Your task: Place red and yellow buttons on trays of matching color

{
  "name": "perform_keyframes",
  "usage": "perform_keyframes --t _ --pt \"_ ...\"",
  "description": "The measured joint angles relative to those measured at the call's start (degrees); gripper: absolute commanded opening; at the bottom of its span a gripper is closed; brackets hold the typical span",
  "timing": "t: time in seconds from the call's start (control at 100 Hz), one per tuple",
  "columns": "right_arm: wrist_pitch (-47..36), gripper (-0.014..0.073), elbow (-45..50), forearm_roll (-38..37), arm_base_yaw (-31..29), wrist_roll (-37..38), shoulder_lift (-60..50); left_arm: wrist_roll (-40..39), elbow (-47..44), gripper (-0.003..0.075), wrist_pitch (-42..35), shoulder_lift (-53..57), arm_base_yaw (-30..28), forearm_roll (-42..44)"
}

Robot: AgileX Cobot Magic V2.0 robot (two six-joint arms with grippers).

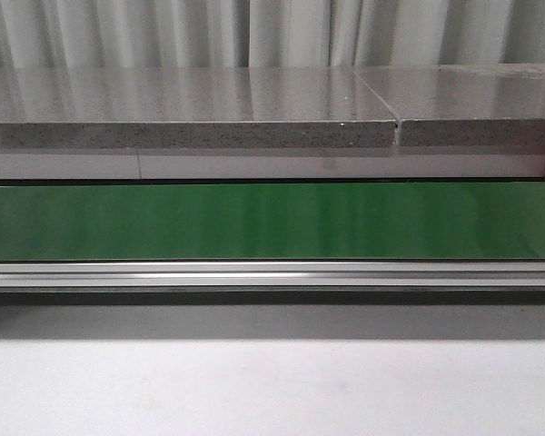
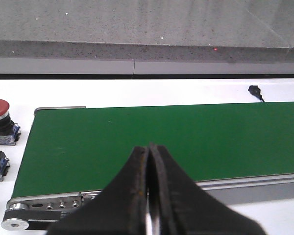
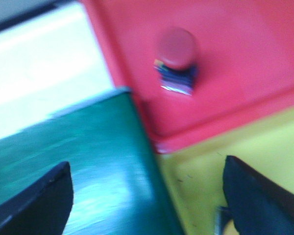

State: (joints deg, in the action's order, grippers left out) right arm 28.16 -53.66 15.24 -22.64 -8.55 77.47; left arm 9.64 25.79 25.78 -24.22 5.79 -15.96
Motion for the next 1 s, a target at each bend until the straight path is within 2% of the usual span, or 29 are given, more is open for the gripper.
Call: perform_keyframes --t 0.4,0.67,0.72,0.79,1.0 --pt "1.74 0.0617 0.35 0.04 18.09 -6.14 -13.3 0.0 0.0 -0.0019 0.0 0.0 0.0 0.0" --pt "2.99 0.0593 4.34 0.04 21.28 -6.85 -20.61 0.0 0.0 -0.0019 0.0 0.0 0.0 0.0" --pt "3.1 0.0549 5.74 0.04 21.28 -6.86 -22.45 0.0 0.0 -0.0019 0.0 0.0 0.0 0.0" --pt "3.68 0.0447 7.63 -0.09 21.28 -6.97 -24.88 0.0 0.0 -0.0019 0.0 0.0 0.0 0.0" --pt "4.33 -0.0016 10.85 -0.44 21.28 -7.78 -30.81 0.0 0.0 -0.0019 0.0 0.0 0.0 0.0"
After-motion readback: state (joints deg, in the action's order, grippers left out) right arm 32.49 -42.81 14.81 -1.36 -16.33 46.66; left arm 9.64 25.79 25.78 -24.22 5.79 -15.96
